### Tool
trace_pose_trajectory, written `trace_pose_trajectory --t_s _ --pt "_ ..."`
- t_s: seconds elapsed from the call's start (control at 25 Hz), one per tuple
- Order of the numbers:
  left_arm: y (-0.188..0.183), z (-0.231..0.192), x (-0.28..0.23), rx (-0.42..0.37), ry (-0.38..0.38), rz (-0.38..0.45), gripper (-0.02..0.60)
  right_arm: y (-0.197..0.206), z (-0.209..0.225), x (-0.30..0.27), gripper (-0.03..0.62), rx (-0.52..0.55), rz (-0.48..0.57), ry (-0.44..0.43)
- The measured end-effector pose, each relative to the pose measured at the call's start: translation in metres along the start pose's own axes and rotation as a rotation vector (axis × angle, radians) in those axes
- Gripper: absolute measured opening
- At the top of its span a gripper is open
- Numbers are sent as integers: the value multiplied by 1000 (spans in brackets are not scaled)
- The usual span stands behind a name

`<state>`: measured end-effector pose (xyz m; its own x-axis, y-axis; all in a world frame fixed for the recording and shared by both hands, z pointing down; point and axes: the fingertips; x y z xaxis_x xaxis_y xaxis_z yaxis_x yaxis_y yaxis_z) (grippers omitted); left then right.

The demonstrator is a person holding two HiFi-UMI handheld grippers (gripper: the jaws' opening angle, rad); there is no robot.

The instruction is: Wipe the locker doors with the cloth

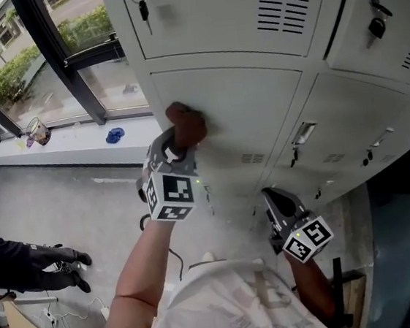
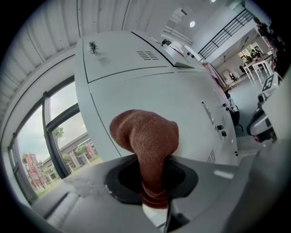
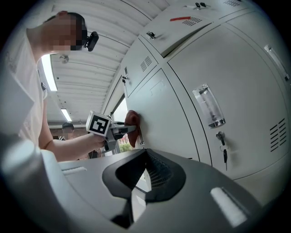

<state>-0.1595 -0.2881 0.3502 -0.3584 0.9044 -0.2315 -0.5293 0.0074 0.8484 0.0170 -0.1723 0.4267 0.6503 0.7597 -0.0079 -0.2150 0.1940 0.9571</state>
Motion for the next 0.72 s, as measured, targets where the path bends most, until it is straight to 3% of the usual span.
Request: trace_pose_trajectory --t_s 0.16,0.36,0.72 --pt "6 -8 0 -34 41 -7 86 2 -3 0 9 13 -2 38" --pt "18 -33 17 -39 -70 -55 86 0 -15 -26 9 52 -25 -74" --pt "24 -15 1 -75 -37 -104 86 -3 -13 -17 9 29 -20 -45"
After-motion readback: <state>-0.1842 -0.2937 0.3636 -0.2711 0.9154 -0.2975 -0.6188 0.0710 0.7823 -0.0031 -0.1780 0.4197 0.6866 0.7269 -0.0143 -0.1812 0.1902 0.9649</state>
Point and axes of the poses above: the fingertips, and each gripper's own axes: x backward along the fingers, z to its right, y out of its underside, and after that the axes turned 7 degrees about y, right-handed
